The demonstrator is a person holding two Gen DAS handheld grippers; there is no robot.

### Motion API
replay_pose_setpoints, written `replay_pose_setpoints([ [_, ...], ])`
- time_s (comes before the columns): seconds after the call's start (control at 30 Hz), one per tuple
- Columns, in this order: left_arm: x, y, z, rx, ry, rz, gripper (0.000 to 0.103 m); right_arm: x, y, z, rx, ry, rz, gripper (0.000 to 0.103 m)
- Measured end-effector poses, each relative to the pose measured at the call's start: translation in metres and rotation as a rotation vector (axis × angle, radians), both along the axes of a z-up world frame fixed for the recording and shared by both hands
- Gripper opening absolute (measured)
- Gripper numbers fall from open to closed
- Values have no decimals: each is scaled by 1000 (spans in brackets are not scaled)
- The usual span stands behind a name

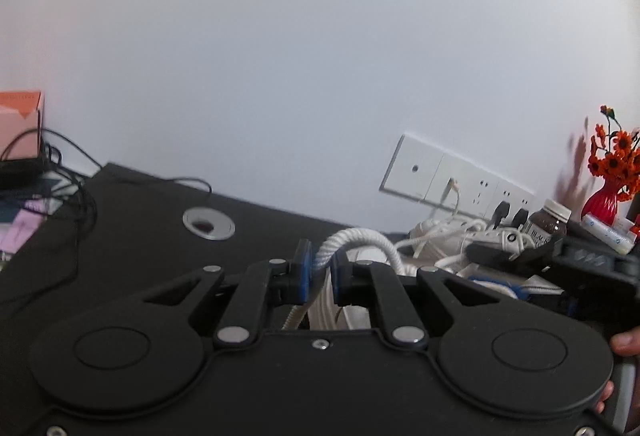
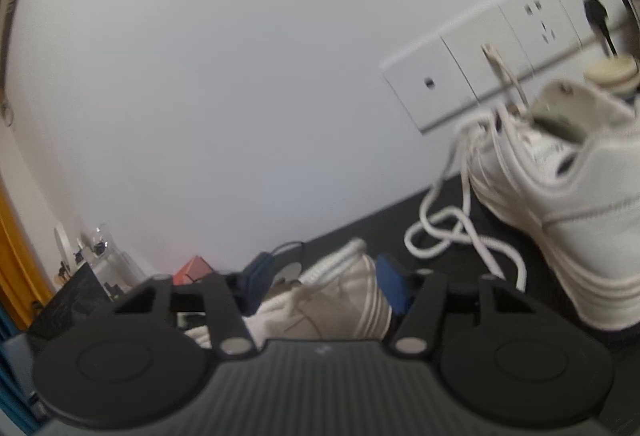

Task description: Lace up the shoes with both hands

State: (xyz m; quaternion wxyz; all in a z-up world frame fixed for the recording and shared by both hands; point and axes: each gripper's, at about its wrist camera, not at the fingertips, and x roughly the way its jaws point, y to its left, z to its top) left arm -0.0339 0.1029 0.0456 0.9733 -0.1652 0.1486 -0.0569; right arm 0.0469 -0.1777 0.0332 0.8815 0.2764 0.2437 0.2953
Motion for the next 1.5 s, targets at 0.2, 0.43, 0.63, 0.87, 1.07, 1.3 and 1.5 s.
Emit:
replay_pose_setpoints([
  [0.2,-6,-6,4,-55,-9,-46,5,14,15,-10,-126,100,-59,31],
  [0.43,-23,-20,17,-68,-109,-105,5,16,26,-15,-229,103,-95,25],
  [0.63,-35,-7,28,-151,-135,-65,5,10,34,-15,-317,50,-171,48],
  [0.87,-40,-7,30,-176,-149,-60,5,10,13,-22,-76,24,-325,82],
  [1.07,-42,1,30,-209,-159,-33,4,-14,12,-8,-16,-172,-330,82],
  [1.3,-44,13,32,-189,-195,42,4,-28,8,0,19,-269,-390,83],
  [1.5,-43,20,30,-208,-181,62,5,-33,17,13,-32,-281,-104,88],
])
